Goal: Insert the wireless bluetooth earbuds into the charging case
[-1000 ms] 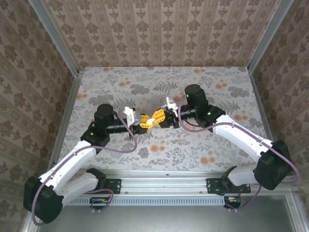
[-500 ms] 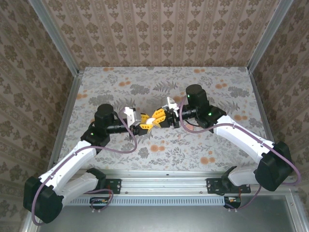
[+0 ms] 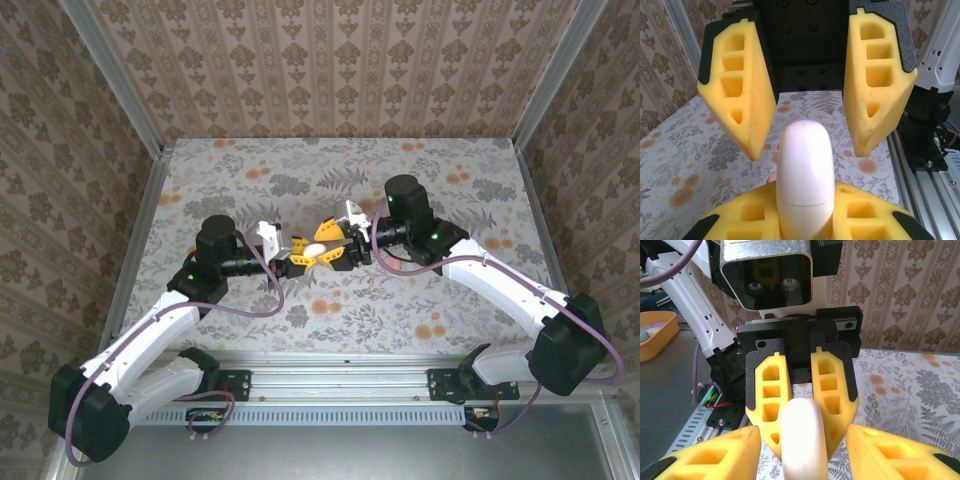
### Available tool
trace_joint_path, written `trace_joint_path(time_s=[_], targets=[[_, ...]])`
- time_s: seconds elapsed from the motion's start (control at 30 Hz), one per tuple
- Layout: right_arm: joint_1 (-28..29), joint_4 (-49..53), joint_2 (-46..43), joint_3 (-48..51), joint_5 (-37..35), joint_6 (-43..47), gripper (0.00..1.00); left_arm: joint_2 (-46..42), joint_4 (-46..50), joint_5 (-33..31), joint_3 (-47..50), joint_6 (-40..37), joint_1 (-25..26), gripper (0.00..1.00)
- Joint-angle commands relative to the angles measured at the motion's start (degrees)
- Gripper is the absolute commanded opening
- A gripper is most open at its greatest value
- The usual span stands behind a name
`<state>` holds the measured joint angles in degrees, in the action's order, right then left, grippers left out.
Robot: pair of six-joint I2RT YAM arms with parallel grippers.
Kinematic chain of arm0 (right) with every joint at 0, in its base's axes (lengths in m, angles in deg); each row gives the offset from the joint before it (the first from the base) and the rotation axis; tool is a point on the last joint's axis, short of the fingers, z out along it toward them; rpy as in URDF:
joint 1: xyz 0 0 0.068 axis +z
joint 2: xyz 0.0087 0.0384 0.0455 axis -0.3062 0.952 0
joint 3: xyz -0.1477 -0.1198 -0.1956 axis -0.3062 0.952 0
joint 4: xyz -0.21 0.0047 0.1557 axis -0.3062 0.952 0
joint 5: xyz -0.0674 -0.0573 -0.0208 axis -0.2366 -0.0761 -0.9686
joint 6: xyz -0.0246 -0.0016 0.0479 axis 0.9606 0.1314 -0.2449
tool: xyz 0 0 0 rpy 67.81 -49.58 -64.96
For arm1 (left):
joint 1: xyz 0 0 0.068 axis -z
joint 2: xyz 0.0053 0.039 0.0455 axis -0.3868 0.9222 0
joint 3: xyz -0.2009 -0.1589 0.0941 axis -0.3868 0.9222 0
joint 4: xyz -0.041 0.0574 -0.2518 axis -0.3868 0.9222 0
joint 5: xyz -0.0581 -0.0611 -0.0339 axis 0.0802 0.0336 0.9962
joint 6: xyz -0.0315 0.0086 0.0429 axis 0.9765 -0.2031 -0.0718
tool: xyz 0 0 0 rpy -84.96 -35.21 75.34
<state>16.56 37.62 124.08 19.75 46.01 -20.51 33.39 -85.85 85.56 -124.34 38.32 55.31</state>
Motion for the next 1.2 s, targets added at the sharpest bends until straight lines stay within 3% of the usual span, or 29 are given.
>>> trace_joint_path(time_s=[0.0,0.37,0.73,1.07,1.17], targets=[[0.3,-0.1,0.4,-0.9,-1.1,-0.3,0.49,-0.6,-1.0,0.7,-0.1,0.0,0.1,0.17],[0.1,-0.4,-0.2,-0.3,-8.8,0.0,0.48,-0.6,-0.3,1.2,-0.7,-0.6,0.1,0.16],[-4.0,-13.6,0.0,1.1,-9.1,-11.5,0.48,-0.8,1.0,1.0,-0.8,-1.6,0.1,0.15],[-4.3,-11.4,-0.8,1.1,-11.4,-12.7,0.48,-0.6,-1.7,-1.3,1.0,-0.3,-0.4,0.14],[-4.4,-5.5,-2.5,0.5,-15.6,-12.8,0.48,0.1,-7.8,-4.1,3.8,3.4,-1.4,0.14]])
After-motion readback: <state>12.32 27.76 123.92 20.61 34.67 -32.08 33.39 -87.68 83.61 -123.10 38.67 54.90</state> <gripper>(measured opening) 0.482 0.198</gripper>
